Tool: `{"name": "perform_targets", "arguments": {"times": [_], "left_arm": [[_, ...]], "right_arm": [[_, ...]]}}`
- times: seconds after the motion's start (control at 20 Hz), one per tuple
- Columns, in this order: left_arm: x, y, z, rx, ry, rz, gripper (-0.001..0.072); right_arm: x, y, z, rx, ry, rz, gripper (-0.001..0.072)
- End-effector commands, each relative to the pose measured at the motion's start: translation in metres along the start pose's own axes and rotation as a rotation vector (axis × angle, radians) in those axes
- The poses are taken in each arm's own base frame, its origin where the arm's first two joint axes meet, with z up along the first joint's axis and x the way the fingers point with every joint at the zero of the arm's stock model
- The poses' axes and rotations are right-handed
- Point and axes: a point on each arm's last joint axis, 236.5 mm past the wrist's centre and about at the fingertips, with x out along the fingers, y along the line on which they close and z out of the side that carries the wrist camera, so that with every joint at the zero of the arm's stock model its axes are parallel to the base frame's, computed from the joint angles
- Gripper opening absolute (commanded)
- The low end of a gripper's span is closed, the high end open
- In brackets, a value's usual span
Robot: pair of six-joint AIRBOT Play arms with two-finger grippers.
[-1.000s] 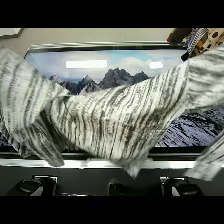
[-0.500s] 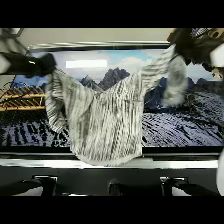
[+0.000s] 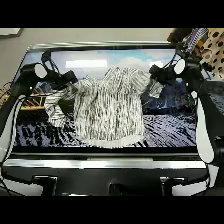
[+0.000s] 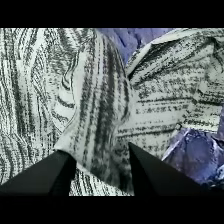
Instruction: Fold the clothes and pants, and hang the long-sleeved shirts on hangers.
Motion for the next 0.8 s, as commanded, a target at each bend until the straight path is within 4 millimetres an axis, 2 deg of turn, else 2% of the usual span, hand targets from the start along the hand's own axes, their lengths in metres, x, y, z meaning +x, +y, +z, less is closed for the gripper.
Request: {"name": "perform_targets", "arguments": {"times": [0.0,0.1,0.2,0.25,0.3,0.4,0.45,0.5,0.55,0.6,0.65,0.7,0.75], "left_arm": [[-0.021,0.014,0.006,-0.049,0.011,-0.005,0.0720],[-0.049,0.027,0.008,-0.070,0.022,0.010,0.0720],[-0.079,0.043,0.007,-0.070,0.024,0.033,0.0720],[-0.093,0.054,0.004,-0.073,0.021,0.047,0.0720],[-0.104,0.065,-0.002,-0.081,0.019,0.058,0.0720],[-0.118,0.093,-0.034,-0.107,0.036,0.090,0.0720],[-0.122,0.110,-0.058,-0.132,0.054,0.108,0.0720],[-0.123,0.124,-0.083,-0.159,0.073,0.124,0.0720],[-0.122,0.136,-0.110,-0.182,0.092,0.137,0.0720],[-0.121,0.144,-0.134,-0.195,0.108,0.144,0.0720],[-0.118,0.149,-0.155,-0.206,0.124,0.146,0.0720],[-0.115,0.150,-0.170,-0.221,0.133,0.135,0.0720],[-0.111,0.149,-0.182,-0.237,0.138,0.120,0.0720]], "right_arm": [[-0.018,-0.001,-0.001,-0.039,0.007,-0.017,0.0416],[-0.045,0.001,0.005,-0.129,-0.019,-0.030,0.0416],[-0.083,-0.016,0.008,-0.221,-0.035,-0.122,0.0438],[-0.101,-0.031,0.007,-0.277,-0.024,-0.187,0.0531],[-0.119,-0.049,-0.001,-0.322,0.023,-0.248,0.0655],[-0.143,-0.089,-0.011,-0.259,0.057,-0.300,0.0663],[-0.149,-0.110,-0.018,-0.208,0.057,-0.316,0.0663],[-0.149,-0.132,-0.039,-0.141,0.096,-0.320,0.0668],[-0.143,-0.144,-0.068,-0.070,0.168,-0.287,0.0682],[-0.132,-0.143,-0.106,0.006,0.263,-0.201,0.0686],[-0.119,-0.133,-0.139,0.058,0.346,-0.096,0.0686],[-0.106,-0.119,-0.171,0.096,0.420,0.003,0.0682],[-0.094,-0.108,-0.193,0.127,0.459,0.074,0.0676]]}}
